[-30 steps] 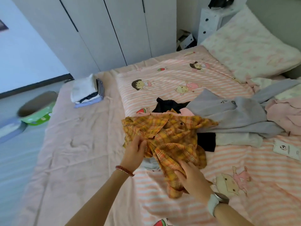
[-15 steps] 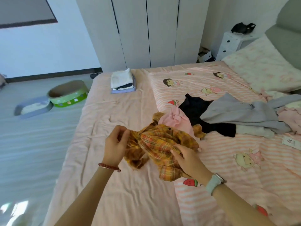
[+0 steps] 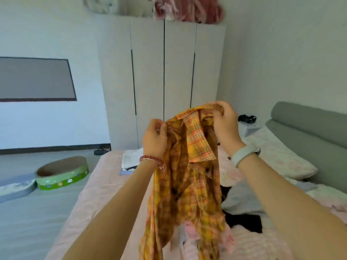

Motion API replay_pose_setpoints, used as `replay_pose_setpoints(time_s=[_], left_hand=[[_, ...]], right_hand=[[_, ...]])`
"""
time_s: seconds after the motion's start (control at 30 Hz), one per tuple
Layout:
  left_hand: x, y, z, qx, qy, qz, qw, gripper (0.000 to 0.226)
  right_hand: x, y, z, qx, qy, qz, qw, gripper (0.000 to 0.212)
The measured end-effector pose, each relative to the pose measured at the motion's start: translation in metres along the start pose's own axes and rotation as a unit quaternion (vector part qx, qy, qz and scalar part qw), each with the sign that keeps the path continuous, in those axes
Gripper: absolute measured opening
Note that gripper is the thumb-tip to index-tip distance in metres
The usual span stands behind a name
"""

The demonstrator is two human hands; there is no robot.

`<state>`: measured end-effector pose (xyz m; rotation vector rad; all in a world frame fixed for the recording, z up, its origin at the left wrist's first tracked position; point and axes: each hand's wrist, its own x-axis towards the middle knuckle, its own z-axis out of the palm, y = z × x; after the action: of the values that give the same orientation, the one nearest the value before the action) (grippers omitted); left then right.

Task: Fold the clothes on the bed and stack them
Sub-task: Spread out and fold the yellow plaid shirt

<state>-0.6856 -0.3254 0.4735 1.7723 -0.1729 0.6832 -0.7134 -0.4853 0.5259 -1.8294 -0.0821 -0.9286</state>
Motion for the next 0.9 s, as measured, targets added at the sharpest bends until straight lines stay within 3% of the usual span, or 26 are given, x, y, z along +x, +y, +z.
replay_pose_setpoints(time_s=[0.13, 0.2, 0.3, 0.37, 0.47, 0.53, 0.6, 0.73, 0.83, 0.9], left_hand=[[0.017, 0.051, 0.003, 0.011, 0.082, 0.125, 0.989, 0.018], [0.007, 0.070, 0.003, -0.021, 0.012, 0.187, 0.982, 0.029], [-0.004, 0.087, 0.008, 0.005, -0.135, 0.148, 0.980, 0.066], [0.001, 0.096, 0.011, -0.001, -0.165, 0.128, 0.978, 0.055], [0.014, 0.113, 0.007, -0.080, -0.183, 0.122, 0.972, 0.008], [0.027, 0.124, -0.001, -0.132, -0.184, 0.082, 0.971, 0.010], [0.038, 0.133, -0.010, -0.166, -0.181, 0.052, 0.968, 0.011], [0.043, 0.138, -0.017, -0.121, -0.260, 0.094, 0.953, 0.014], [0.043, 0.146, -0.020, -0.118, -0.300, 0.123, 0.938, 0.018], [0.043, 0.153, -0.025, -0.128, -0.295, 0.146, 0.936, 0.020]], right_hand=[[0.036, -0.042, -0.014, 0.029, -0.001, -0.015, 0.999, 0.027], [0.048, -0.055, -0.021, -0.008, -0.003, -0.037, 0.999, 0.029], [0.057, -0.069, -0.026, -0.019, 0.010, -0.062, 0.998, 0.027], [0.060, -0.074, -0.029, 0.026, 0.024, -0.040, 0.999, 0.021], [0.064, -0.077, -0.042, 0.069, 0.033, 0.001, 0.997, 0.018], [0.064, -0.073, -0.055, 0.019, 0.032, -0.012, 0.999, 0.016], [0.062, -0.070, -0.070, -0.080, -0.021, -0.001, 0.997, 0.011], [0.046, -0.074, -0.082, -0.208, -0.307, 0.070, 0.926, 0.008], [0.040, -0.075, -0.073, -0.029, -0.301, 0.010, 0.953, 0.022], [0.039, -0.076, -0.066, 0.093, -0.303, 0.016, 0.948, 0.023]])
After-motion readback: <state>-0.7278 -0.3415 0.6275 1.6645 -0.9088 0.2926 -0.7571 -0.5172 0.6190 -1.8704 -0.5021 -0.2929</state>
